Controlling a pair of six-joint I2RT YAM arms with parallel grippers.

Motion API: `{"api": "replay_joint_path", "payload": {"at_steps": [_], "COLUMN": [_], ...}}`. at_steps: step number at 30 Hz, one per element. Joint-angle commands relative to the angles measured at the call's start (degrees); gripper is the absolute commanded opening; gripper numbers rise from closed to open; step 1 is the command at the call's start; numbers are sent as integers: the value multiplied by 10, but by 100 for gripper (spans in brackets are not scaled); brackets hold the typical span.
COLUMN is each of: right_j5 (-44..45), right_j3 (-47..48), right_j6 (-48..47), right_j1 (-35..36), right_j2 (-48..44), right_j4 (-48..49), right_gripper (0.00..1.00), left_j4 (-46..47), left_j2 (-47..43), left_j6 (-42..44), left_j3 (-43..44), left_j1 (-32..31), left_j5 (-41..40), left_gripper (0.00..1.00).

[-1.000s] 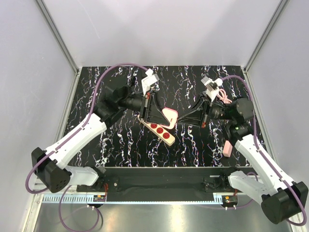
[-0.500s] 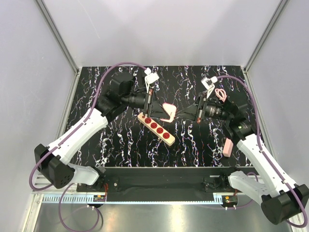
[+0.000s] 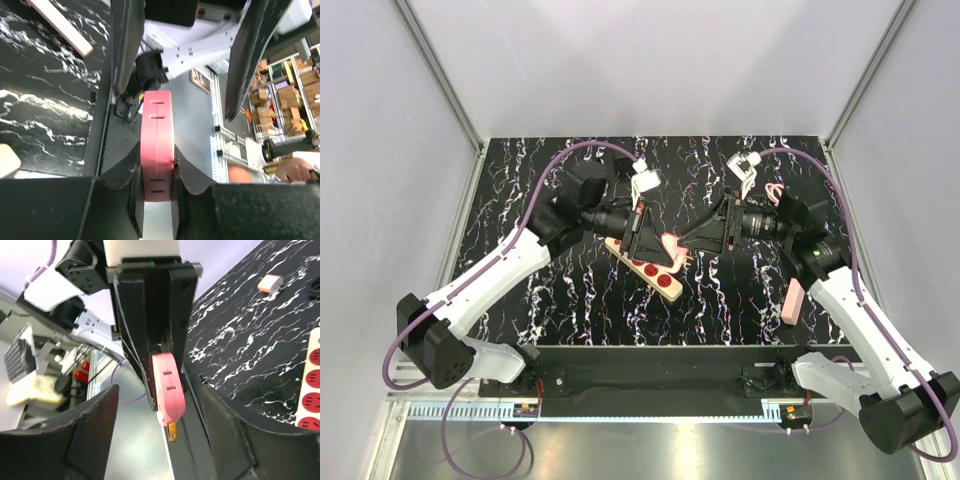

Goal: Insert the plug

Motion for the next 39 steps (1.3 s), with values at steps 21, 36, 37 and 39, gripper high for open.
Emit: {"api": "replay_joint_path", "payload": {"at_steps": [21, 36, 37, 39], "right_j5": [-68, 81, 92, 113], "right_j3": [7, 32, 37, 49], "right_j6": [-32, -29, -24, -20], "right_j1": [24, 10, 7, 1], "right_j2": [62, 68, 69, 71], "right_j4": [-31, -69, -70, -70], "right_gripper": [49, 0, 0, 0], "left_j4": [-1, -18, -10, -4], "left_j2": [11, 23, 21, 15], "left_j6": [38, 36, 34, 35], "left_j3": [11, 37, 33, 22], "left_j1": [-23, 2, 5, 7], "left_j5": [63, -23, -28, -34], "left_gripper": [0, 81, 83, 88]}}
